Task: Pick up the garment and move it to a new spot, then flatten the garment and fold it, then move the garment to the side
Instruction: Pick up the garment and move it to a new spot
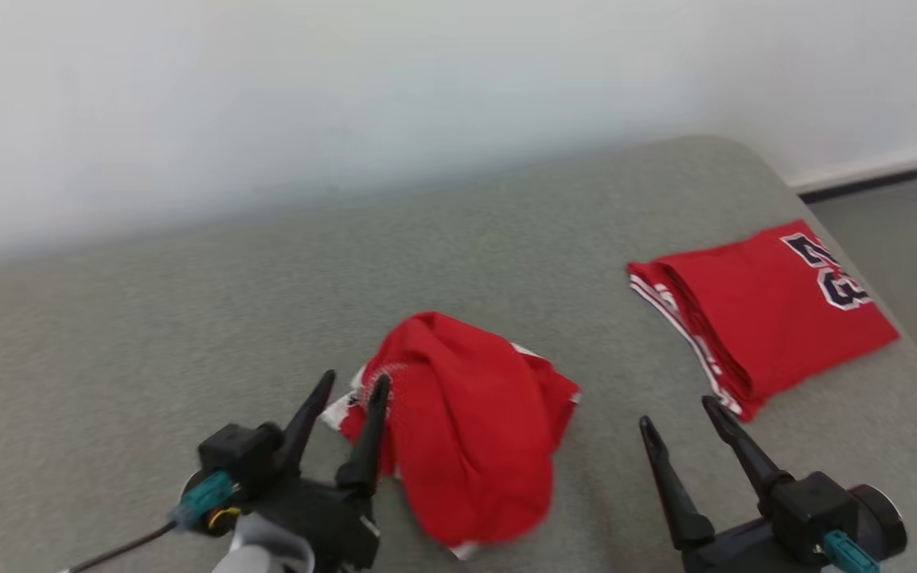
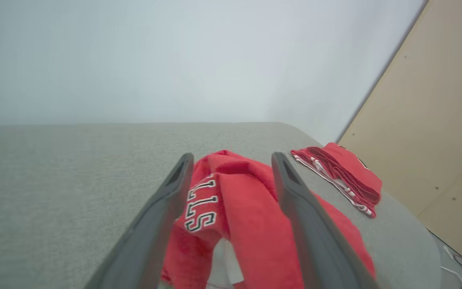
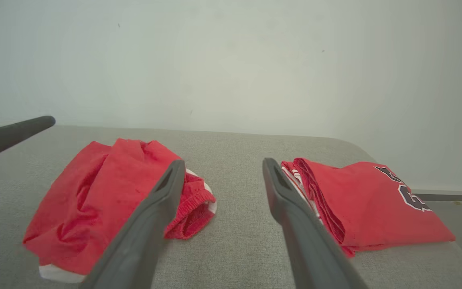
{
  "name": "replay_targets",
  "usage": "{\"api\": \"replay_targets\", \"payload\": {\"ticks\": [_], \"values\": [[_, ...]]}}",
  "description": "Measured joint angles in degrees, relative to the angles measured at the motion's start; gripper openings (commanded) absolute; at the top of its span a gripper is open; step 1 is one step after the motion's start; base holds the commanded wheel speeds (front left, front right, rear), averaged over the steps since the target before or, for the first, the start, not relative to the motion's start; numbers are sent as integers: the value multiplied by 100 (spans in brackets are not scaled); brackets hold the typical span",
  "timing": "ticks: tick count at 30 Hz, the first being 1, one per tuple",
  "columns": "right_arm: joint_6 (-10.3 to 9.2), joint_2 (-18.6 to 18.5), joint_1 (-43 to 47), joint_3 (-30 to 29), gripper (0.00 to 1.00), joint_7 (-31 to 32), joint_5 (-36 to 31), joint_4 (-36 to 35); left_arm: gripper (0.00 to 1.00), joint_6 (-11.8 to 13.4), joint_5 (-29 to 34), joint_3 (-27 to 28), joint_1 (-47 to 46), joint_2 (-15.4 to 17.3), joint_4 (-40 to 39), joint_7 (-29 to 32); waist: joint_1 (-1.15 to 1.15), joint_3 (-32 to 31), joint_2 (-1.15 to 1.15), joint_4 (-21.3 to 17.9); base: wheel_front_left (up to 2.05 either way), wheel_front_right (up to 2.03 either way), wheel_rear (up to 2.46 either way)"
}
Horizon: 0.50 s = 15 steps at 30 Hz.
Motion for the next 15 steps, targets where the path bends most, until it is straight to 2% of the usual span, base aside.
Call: {"api": "replay_targets", "payload": {"ticks": [5,10,12,15], "values": [[0,126,130,-345,100,-135,1,163,100,211,69,675,720,129,-804,-91,0,-185,0,512,0,0,0],[0,252,241,-719,100,-421,62,339,100,281,559,1518,1591,177,-1756,-105,-1,-396,0,1021,0,0,0],[0,309,322,-896,100,-571,67,432,100,382,936,1682,1937,207,-2075,-107,-1,-484,0,1200,0,0,0],[0,381,404,-1094,100,-804,81,572,100,431,1170,1917,2430,151,-2301,-107,-1,-622,-1,1426,0,0,0]]}}
